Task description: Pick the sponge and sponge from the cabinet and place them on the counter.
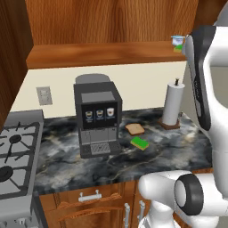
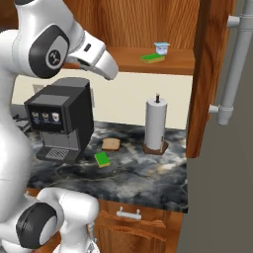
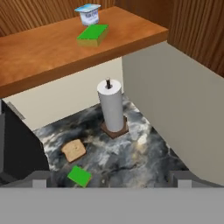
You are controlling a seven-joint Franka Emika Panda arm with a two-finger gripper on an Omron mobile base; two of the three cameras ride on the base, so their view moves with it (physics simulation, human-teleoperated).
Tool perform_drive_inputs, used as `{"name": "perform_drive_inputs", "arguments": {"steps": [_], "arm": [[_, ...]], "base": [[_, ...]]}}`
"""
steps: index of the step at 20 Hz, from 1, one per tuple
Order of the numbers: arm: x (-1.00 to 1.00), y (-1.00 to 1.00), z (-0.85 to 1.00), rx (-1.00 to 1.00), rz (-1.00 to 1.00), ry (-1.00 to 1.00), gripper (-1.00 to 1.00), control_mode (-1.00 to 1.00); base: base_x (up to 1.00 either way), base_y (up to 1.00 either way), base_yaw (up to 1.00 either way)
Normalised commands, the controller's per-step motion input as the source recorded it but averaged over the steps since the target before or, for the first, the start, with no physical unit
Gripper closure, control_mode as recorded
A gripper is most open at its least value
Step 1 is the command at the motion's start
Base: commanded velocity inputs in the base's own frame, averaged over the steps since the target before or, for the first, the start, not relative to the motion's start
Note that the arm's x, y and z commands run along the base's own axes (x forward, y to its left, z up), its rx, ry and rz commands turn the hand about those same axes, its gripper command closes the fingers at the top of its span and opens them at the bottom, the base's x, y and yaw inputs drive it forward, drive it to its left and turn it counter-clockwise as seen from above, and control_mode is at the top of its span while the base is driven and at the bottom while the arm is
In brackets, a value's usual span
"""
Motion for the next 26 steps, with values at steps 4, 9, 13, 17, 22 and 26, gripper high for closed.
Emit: {"name": "perform_drive_inputs", "arguments": {"steps": [4, 9, 13, 17, 22, 26], "arm": [[0.25, -0.10, 0.11, -0.02, -0.03, -0.04, -1.00, -1.00], [0.01, 0.00, 0.00, 0.00, 0.00, -0.01, -1.00, -1.00], [0.28, -0.12, 0.00, -0.03, 0.00, -0.04, -1.00, -1.00], [0.36, -0.11, -0.03, -0.07, 0.00, -0.06, -1.00, -1.00], [0.40, -0.12, -0.05, -0.08, 0.00, -0.06, -1.00, -1.00], [0.51, -0.12, 0.00, -0.03, 0.00, -0.03, -1.00, -1.00]], "base": [[0.00, 0.00, 0.00], [0.00, 0.00, 0.00], [0.00, 0.00, 0.00], [0.00, 0.00, 0.00], [0.00, 0.00, 0.00], [0.00, 0.00, 0.00]]}}
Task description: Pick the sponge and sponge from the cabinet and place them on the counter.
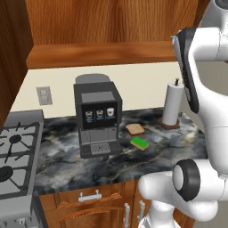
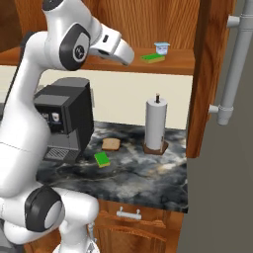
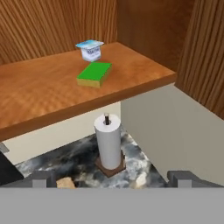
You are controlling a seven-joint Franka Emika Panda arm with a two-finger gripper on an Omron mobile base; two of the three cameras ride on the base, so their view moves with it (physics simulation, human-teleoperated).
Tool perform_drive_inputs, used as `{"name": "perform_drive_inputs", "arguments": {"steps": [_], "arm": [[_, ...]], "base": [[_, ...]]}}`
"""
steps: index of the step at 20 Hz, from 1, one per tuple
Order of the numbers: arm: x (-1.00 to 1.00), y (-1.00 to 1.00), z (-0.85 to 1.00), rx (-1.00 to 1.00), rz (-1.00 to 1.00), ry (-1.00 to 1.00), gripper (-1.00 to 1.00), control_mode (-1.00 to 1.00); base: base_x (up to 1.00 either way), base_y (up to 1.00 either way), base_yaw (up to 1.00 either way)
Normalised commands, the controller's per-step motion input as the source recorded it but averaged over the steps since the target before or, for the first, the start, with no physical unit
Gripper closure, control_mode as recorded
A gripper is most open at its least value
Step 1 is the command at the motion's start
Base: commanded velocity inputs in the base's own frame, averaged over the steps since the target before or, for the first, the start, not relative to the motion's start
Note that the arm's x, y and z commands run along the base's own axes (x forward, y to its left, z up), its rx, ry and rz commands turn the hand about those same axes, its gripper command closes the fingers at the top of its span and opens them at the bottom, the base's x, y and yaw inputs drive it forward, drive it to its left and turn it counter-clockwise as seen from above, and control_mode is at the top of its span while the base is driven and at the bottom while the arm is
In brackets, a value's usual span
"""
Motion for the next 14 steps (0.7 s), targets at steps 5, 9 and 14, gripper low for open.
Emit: {"name": "perform_drive_inputs", "arguments": {"steps": [5, 9, 14], "arm": [[0.47, -0.18, 0.00, 0.00, 0.00, -0.02, -1.00, -1.00], [0.54, -0.18, 0.00, 0.00, 0.00, -0.01, -1.00, -1.00], [0.57, -0.13, 0.00, 0.00, 0.00, 0.00, -1.00, -1.00]], "base": [[0.00, 0.00, 0.00], [0.00, 0.00, 0.00], [0.00, 0.00, 0.00]]}}
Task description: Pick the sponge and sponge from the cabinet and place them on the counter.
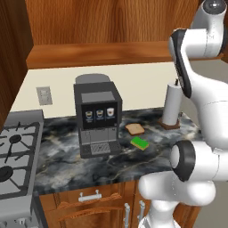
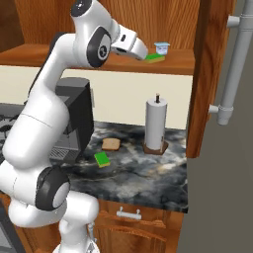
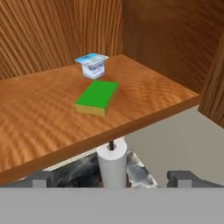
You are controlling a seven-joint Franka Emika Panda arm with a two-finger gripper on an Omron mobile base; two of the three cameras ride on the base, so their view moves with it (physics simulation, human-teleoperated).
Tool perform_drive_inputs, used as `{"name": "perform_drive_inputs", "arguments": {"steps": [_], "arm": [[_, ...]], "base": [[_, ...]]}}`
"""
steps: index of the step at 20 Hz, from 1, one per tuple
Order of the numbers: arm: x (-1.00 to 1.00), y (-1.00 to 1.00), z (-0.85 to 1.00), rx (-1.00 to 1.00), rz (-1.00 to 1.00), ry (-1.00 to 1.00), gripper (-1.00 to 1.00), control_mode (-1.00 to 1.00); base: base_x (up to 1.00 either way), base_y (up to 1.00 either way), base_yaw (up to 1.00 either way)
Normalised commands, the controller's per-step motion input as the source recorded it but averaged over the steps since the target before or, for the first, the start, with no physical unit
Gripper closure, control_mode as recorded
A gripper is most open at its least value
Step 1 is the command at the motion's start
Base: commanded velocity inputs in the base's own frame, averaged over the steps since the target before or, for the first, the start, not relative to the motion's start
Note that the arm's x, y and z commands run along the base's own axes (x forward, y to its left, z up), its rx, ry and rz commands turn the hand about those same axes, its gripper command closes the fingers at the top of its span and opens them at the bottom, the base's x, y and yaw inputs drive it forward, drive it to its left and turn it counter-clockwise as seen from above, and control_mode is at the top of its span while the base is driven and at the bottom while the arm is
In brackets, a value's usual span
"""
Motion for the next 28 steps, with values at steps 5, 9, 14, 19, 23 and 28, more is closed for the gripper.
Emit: {"name": "perform_drive_inputs", "arguments": {"steps": [5, 9, 14, 19, 23, 28], "arm": [[0.55, -0.08, 0.01, 0.01, 0.00, 0.00, -1.00, -1.00], [0.45, -0.11, 0.00, 0.00, 0.00, 0.00, -1.00, -1.00], [0.33, -0.17, 0.00, 0.00, -0.05, 0.00, -1.00, -1.00], [0.19, -0.10, 0.00, 0.00, -0.09, 0.00, -1.00, -1.00], [0.00, 0.00, 0.02, 0.00, -0.01, -0.02, -1.00, -1.00], [0.00, 0.00, -0.12, 0.00, 0.00, 0.00, -1.00, -1.00]], "base": [[0.00, 0.00, 0.00], [0.00, 0.00, 0.00], [0.00, 0.00, 0.00], [0.00, 0.00, 0.00], [0.00, 0.00, 0.00], [0.00, 0.00, 0.00]]}}
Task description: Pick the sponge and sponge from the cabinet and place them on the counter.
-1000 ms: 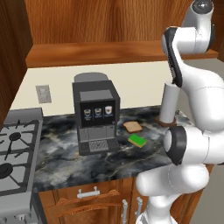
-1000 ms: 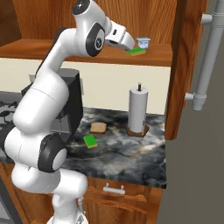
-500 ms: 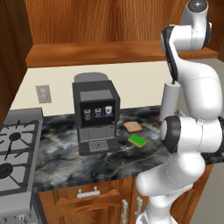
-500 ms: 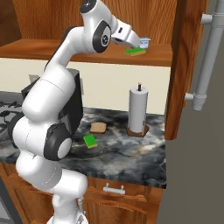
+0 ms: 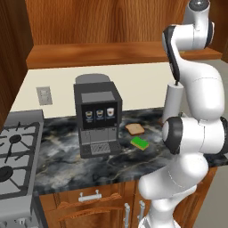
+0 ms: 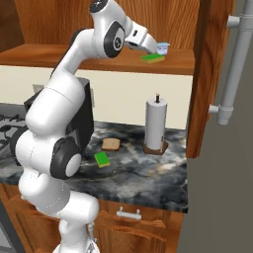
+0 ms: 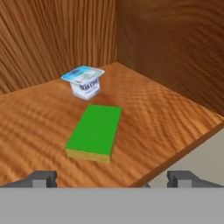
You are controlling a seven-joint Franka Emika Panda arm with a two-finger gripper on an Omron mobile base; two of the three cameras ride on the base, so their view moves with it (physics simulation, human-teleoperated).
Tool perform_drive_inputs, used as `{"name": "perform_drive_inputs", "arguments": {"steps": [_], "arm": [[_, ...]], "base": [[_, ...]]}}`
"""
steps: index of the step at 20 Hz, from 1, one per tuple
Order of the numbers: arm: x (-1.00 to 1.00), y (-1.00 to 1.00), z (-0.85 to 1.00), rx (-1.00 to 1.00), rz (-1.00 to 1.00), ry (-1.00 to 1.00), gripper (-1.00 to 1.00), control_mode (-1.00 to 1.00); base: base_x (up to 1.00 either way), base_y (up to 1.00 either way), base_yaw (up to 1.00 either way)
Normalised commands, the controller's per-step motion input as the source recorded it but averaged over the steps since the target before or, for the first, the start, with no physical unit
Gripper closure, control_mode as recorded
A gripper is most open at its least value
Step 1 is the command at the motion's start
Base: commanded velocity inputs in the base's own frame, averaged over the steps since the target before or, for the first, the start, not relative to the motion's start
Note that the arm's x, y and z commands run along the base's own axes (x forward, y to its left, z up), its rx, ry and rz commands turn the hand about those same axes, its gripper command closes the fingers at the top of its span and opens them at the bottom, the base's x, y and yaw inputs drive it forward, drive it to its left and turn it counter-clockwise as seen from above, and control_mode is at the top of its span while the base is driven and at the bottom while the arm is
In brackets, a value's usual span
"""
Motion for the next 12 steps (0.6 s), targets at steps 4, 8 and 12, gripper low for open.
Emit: {"name": "perform_drive_inputs", "arguments": {"steps": [4, 8, 12], "arm": [[0.00, 0.00, -0.29, 0.00, 0.00, 0.00, -1.00, -1.00], [0.00, 0.00, -0.25, 0.00, 0.00, 0.01, -1.00, -1.00], [0.10, -0.01, -0.01, 0.00, -0.01, 0.00, -1.00, -1.00]], "base": [[0.00, 0.00, 0.00], [0.00, 0.00, 0.00], [0.00, 0.00, 0.00]]}}
